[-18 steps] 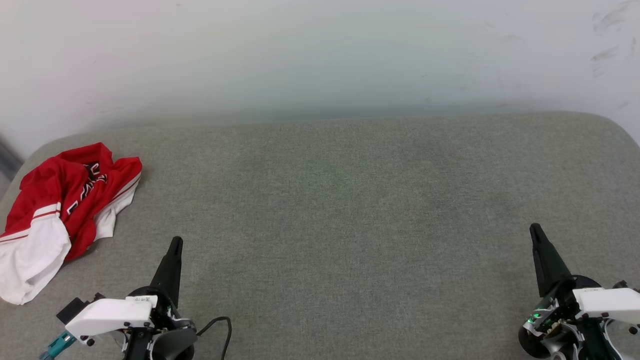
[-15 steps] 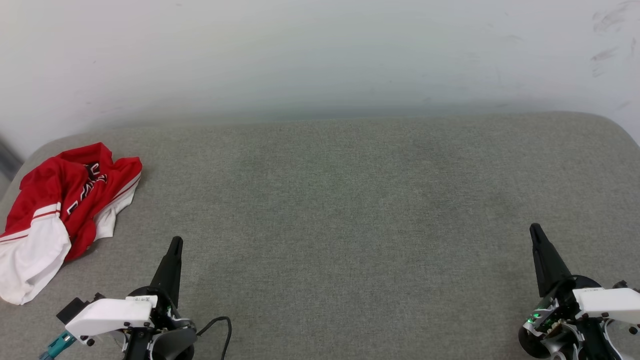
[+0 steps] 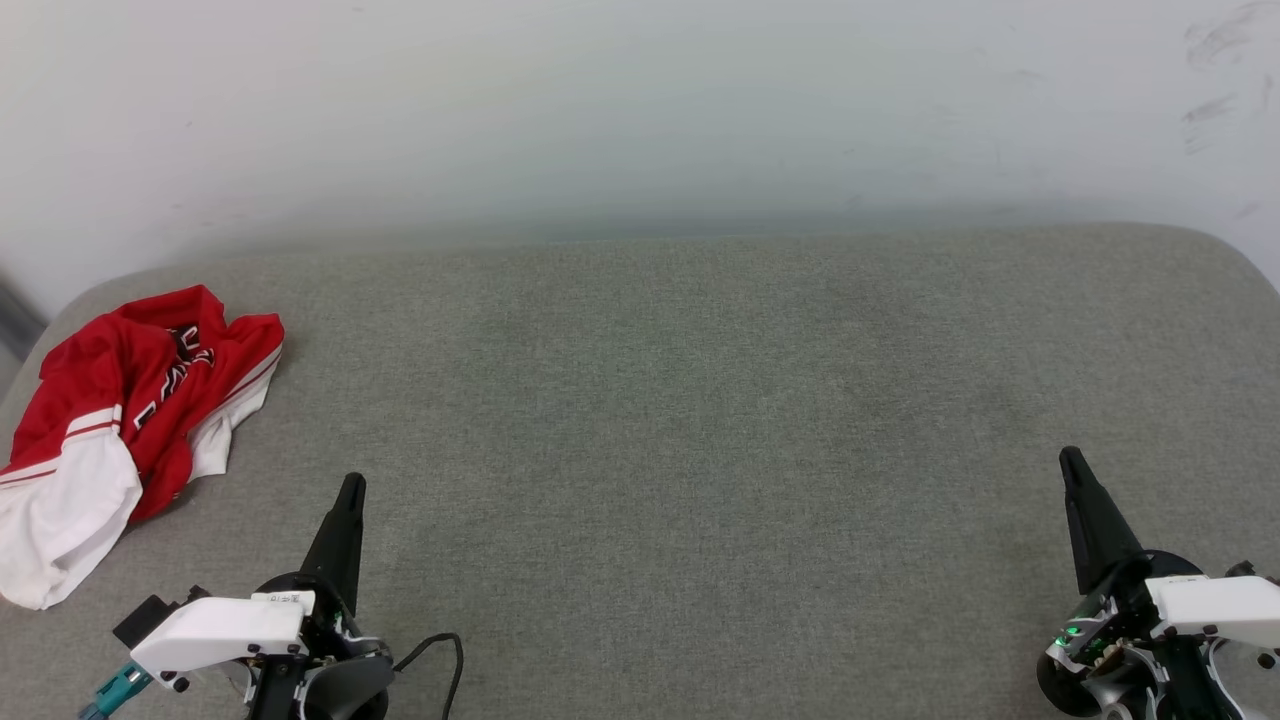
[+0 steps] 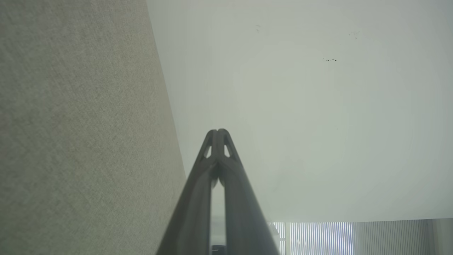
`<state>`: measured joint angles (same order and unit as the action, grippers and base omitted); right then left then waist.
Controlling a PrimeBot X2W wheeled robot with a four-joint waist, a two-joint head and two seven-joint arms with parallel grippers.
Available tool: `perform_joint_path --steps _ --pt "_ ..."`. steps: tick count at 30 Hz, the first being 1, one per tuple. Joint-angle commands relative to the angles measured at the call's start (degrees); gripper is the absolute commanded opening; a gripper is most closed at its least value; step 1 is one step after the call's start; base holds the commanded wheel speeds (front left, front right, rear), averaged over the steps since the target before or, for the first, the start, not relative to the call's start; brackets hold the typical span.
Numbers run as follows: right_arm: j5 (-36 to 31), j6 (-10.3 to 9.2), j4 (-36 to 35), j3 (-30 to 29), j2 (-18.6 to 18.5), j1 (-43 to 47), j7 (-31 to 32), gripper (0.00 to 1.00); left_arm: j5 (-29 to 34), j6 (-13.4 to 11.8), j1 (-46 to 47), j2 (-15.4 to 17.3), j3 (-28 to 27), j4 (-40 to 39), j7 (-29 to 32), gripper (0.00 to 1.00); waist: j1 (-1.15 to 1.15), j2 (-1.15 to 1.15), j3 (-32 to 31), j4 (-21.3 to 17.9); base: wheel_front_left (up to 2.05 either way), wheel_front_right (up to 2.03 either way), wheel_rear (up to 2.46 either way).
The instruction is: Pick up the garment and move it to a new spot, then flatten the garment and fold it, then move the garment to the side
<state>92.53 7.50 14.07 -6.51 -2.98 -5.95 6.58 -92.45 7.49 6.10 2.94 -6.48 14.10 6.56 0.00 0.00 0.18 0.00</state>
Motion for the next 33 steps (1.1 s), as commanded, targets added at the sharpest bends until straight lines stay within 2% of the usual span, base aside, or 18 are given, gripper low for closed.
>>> perform_joint_path --steps 1,17,18,26,33 --pt "-0.32 -0.02 0.02 0.04 0.19 -0.7 -0.01 0.0 0.13 0.16 0.41 -0.08 -0.11 -0.05 0.0 0.0 0.0 0.0 0.0 0.0 0.0 0.0 0.0" --pt "-0.32 -0.02 0.02 0.05 0.18 -0.71 -0.01 0.0 0.13 0.16 0.41 -0.08 -0.11 -0.05 0.0 0.0 0.0 0.0 0.0 0.0 0.0 0.0 0.0" --pt "0.0 0.0 0.02 0.0 0.01 0.0 0.0 1.0 0.0 0.0 0.0 -0.01 0.03 0.01 0.0 1.0 0.0 0.0 0.0 0.0 0.0 0.0 0.0" --pt "-1.16 -0.01 1.14 0.5 0.05 1.81 -1.45 1.0 0.96 -0.01 -1.76 -0.16 0.51 0.03 -1.46 1.0 0.0 0.0 0.04 -0.03 0.0 0.0 0.0" --pt "-5.47 -0.01 0.04 0.26 0.05 2.27 -3.44 1.0 5.49 -0.36 -2.1 -0.14 -0.45 -1.4 -3.44 1.0 0.0 0.0 0.12 -0.06 0.0 0.0 0.0"
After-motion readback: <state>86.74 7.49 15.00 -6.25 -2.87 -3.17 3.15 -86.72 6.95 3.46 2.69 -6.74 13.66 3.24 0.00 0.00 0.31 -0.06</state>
